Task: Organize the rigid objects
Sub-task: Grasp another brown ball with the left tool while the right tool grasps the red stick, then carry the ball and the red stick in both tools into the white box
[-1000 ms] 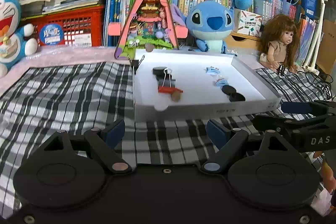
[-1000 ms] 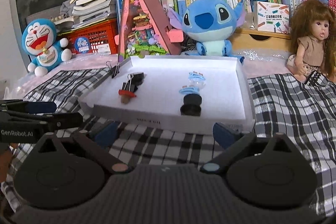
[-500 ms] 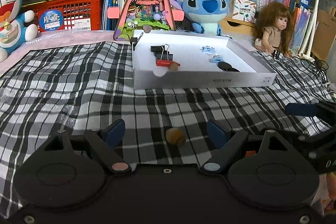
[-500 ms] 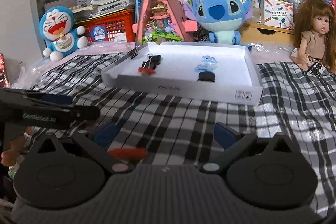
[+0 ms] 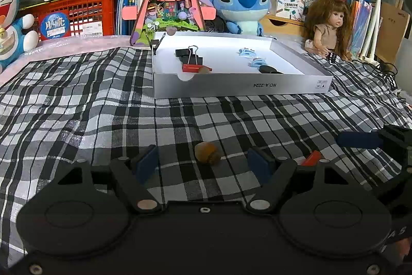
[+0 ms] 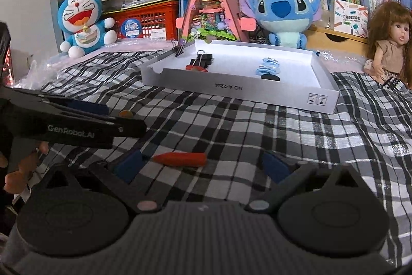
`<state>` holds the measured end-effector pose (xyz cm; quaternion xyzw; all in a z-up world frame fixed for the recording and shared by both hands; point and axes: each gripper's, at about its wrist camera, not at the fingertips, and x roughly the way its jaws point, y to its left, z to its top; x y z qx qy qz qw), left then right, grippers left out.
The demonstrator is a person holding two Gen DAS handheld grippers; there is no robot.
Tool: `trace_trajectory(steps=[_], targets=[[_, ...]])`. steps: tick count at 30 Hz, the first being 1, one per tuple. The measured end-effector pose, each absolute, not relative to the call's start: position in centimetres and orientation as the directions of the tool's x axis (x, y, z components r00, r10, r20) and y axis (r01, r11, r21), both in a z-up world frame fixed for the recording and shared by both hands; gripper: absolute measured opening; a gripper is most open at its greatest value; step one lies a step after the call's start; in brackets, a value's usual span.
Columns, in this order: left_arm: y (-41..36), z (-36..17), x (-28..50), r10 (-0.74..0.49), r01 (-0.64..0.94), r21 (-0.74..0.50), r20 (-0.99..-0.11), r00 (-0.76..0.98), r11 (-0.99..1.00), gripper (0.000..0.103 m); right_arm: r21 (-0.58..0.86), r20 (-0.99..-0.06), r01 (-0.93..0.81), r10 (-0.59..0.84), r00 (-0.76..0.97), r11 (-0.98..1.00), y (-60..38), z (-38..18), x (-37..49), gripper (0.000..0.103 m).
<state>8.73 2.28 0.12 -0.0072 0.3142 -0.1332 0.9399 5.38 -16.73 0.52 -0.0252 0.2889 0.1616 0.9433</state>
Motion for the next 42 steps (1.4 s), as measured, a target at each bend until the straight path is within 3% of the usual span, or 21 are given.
trace_trajectory(steps=[5,8,14,16,17,18,20,22,42], targets=[[2.1,-0.1,8.6,-0.245,0.247,-0.077,-0.582,0.776,0.966,0.070,0.033,-0.557,-0.314,0.278,0.783,0.949,-16.2,0.0,5.5,0.103],[2.0,-0.1,8.5,-0.242,0.249,-0.069,-0.579,0.779,0.966,0.062,0.024,-0.551,-0.326,0.285,0.784,0.945,-16.0,0.0,5.3,0.103],[2.0,0.1,8.5,-0.242,0.251,-0.064,-0.576,0.781,0.966,0.038,0.031,-0.534,-0.348,0.310,0.787,0.937,-15.8,0.3,4.9,0.091],[2.0,0.2,8.4,-0.243,0.254,-0.062,-0.576,0.781,0.965,0.023,0.042,-0.530,-0.351,0.319,0.786,0.935,-15.9,0.4,4.9,0.086],[2.0,0.2,8.3,-0.246,0.257,-0.064,-0.577,0.779,0.964,0.021,0.044,-0.528,-0.351,0.320,0.787,0.935,-15.9,0.4,4.9,0.083],[1.9,0.3,8.3,-0.248,0.258,-0.067,-0.577,0.778,0.964,0.020,0.045,-0.526,-0.351,0.321,0.788,0.935,-15.9,0.5,4.9,0.080],[1.9,0.4,8.2,-0.256,0.262,-0.074,-0.575,0.777,0.962,0.020,0.043,-0.526,-0.358,0.325,0.786,0.933,-15.8,0.5,4.8,0.059],[1.8,0.6,8.0,-0.268,0.273,-0.078,-0.571,0.776,0.959,0.020,0.034,-0.526,-0.360,0.323,0.787,0.932,-15.6,0.6,4.7,0.050],[0.2,3.5,9.6,-0.278,0.286,-0.069,-0.533,0.799,0.956,0.020,0.036,-0.483,-0.295,0.275,0.832,0.955,-16.7,3.0,6.5,0.050]])
